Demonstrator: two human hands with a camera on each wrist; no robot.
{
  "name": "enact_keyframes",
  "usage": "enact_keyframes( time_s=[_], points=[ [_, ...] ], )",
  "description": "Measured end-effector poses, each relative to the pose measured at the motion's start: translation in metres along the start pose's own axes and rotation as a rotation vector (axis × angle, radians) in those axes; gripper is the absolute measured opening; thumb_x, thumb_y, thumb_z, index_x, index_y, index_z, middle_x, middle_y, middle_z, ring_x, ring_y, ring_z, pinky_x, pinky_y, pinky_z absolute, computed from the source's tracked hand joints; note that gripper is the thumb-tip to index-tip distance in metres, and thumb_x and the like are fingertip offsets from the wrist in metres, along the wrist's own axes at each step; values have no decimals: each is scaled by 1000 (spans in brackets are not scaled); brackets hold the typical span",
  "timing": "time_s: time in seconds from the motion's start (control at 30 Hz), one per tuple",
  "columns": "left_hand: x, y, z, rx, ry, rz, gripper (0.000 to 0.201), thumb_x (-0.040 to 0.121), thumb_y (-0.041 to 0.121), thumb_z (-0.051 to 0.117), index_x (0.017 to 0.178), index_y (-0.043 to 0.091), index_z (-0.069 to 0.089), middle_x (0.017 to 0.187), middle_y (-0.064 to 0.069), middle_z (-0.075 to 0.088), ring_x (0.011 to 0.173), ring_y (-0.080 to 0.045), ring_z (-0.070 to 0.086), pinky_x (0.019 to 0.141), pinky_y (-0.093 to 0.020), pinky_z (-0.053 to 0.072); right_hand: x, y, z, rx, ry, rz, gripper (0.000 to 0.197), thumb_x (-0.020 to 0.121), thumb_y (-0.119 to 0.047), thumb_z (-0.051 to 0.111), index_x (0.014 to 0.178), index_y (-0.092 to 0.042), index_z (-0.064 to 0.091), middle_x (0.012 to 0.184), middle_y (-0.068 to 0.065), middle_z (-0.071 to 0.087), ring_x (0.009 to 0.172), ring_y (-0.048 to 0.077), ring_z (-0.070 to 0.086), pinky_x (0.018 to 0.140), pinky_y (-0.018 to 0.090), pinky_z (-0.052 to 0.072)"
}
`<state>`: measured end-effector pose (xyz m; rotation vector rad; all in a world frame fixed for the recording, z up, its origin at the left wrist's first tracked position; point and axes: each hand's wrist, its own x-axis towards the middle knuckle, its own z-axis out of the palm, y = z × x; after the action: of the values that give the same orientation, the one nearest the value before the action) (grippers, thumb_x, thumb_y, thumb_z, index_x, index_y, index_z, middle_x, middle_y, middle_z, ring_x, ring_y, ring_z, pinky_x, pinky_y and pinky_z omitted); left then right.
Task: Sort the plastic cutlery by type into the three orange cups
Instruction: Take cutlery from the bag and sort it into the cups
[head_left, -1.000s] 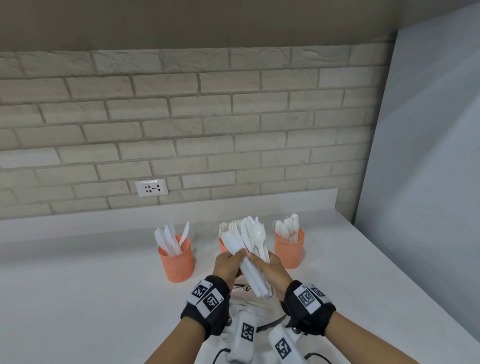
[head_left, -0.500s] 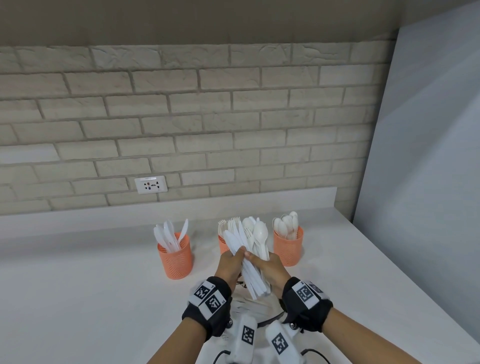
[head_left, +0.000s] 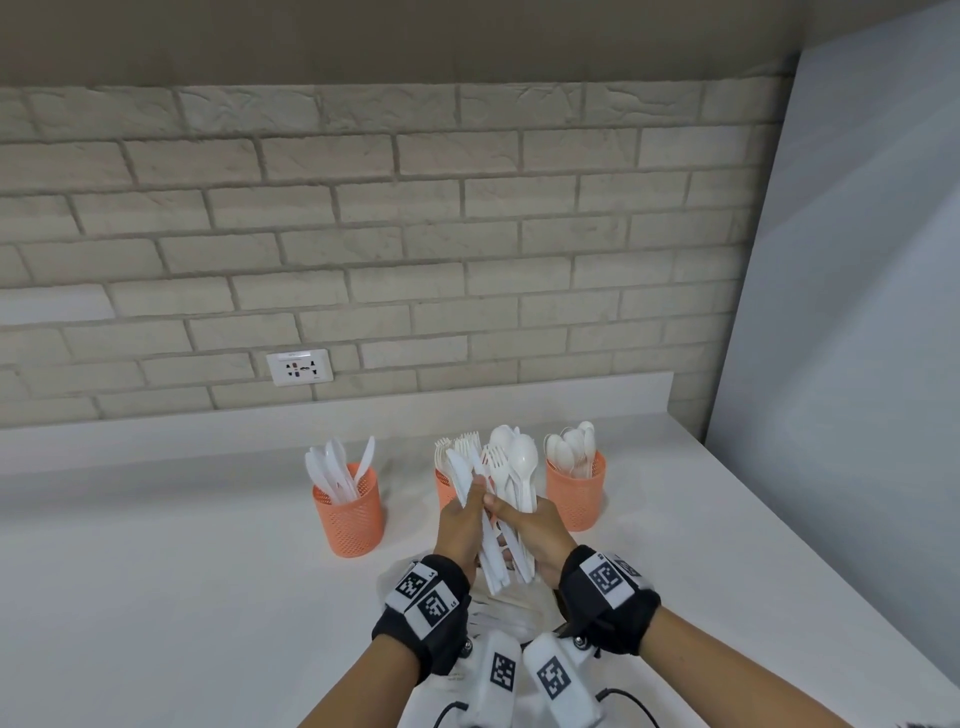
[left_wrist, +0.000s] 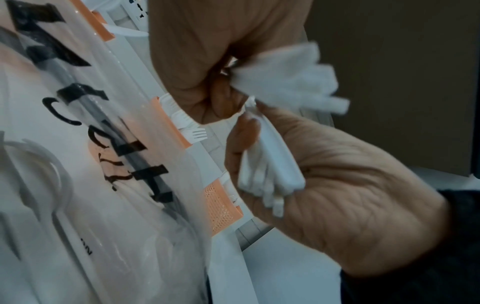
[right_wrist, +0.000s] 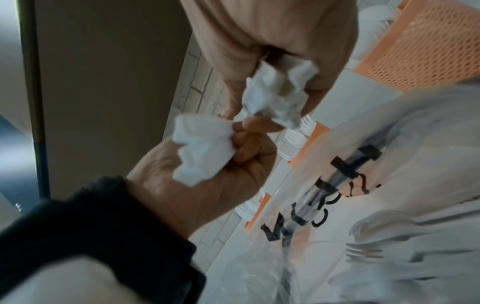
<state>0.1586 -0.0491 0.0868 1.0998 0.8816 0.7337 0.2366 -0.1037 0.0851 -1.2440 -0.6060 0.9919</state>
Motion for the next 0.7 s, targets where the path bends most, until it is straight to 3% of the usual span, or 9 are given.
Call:
enact_keyframes(
  time_s=[0.07,0.13,0.23,0.4,0.5,0.6,0.7],
  points=[
    [2,0,-4,-19,12,-9,40,92,37,53,111,3,60,101,-18,67,87,-30,65,70,-32,55,-1,-2,-2,1,-13,14,31,85,-17,66,111,0,63,78,9,70,58,13,68,48,22,52],
    [4,0,-7,-23,9,-33,42,89,36,59,110,0,62,97,-18,68,80,-28,66,64,-31,55,0,-2,-4,-13,-22,14,32,85,-17,66,111,1,63,67,3,69,51,8,65,45,19,49],
    [6,0,-9,-7,-22,-54,41,89,30,59,111,-4,61,82,-15,67,67,-25,64,56,-30,53,0,-1,-5,-43,-49,20,34,85,-21,66,111,-1,63,74,7,67,53,9,65,47,19,49],
    [5,0,-11,17,-10,-20,33,96,25,47,110,-3,58,88,-18,67,79,-31,65,72,-37,55,-3,-4,-7,-30,-106,39,30,93,-30,53,112,-9,62,87,9,70,64,11,69,49,21,52],
    [8,0,-18,-13,35,8,31,97,27,44,104,0,59,87,-16,66,78,-28,64,76,-37,53,-4,-4,-12,-42,-139,48,29,95,-34,49,112,-13,61,91,3,70,75,10,69,59,21,54],
    [8,2,-25,-42,70,53,24,98,27,43,96,5,54,70,-9,59,64,-22,56,65,-31,49,-3,-4,-16,-53,-163,100,32,94,-40,47,107,-13,56,65,0,57,52,10,59,55,27,54],
    [4,5,-28,-144,-9,62,18,98,23,45,96,8,55,57,-5,54,56,-20,57,60,-30,53,-3,-2,-18,-42,-195,138,31,93,-44,46,103,-15,55,55,-2,47,44,9,48,53,28,54]
  ],
)
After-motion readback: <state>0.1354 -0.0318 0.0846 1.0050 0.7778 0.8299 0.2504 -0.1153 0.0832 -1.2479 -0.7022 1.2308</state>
